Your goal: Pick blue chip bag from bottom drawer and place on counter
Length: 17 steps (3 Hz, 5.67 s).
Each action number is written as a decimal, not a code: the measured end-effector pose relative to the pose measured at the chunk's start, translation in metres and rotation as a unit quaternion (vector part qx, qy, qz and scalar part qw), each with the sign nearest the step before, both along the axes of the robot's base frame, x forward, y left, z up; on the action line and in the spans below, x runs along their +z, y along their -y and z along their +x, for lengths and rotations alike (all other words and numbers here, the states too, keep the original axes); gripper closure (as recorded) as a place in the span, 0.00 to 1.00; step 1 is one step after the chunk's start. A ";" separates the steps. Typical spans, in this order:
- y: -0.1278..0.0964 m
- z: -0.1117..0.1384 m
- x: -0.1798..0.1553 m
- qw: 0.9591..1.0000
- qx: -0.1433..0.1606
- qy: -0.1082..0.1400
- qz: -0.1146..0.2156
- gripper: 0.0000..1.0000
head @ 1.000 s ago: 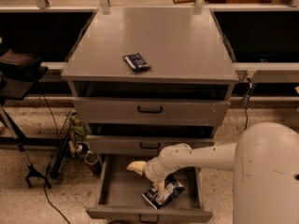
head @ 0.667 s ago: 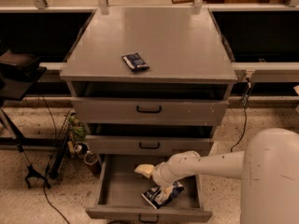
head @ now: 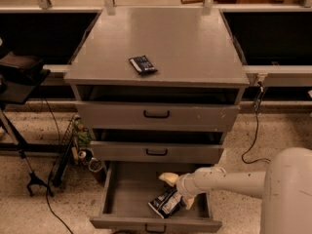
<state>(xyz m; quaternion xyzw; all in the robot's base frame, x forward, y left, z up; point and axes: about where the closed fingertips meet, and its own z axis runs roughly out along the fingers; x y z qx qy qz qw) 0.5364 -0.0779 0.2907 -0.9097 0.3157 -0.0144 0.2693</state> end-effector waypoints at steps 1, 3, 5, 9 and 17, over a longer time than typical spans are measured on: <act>0.031 0.009 -0.018 0.999 -0.031 -0.001 -0.010 0.00; 0.043 0.036 -0.072 0.998 -0.047 -0.032 -0.025 0.00; 0.028 0.053 -0.117 0.997 -0.037 -0.063 -0.021 0.00; 0.016 0.047 -0.141 0.996 -0.020 -0.086 -0.001 0.65; 0.145 -0.012 0.191 0.965 -0.157 0.204 -0.043 1.00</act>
Offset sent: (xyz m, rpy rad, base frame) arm 0.0460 -0.0573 -0.0720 -0.0587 0.0595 -0.1141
